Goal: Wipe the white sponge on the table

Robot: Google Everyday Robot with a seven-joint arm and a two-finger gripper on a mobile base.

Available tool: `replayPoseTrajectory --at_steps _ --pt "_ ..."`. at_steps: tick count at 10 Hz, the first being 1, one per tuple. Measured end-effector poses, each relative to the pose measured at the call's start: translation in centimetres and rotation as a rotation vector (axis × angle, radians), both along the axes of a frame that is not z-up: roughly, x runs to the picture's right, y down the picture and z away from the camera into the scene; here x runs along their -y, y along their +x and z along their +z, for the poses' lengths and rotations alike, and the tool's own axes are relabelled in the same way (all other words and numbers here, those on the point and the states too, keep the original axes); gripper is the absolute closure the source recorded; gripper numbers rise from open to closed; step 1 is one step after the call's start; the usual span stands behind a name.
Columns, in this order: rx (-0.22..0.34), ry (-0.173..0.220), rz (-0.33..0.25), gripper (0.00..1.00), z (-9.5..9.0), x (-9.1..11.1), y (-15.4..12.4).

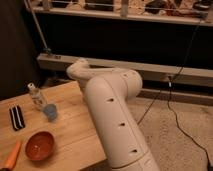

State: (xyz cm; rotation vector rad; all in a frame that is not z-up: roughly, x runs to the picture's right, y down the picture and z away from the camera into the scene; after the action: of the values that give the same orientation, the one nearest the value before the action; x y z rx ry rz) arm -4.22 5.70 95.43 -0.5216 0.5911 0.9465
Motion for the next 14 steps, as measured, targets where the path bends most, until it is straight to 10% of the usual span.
replayPoseTrajectory --at_steps 8,14 --pt "-0.108 -0.089 0.059 1.0 -4.9 -7.6 8.1" --pt "0.102 -0.199 -0.105 1.0 -13.8 -16.7 1.7"
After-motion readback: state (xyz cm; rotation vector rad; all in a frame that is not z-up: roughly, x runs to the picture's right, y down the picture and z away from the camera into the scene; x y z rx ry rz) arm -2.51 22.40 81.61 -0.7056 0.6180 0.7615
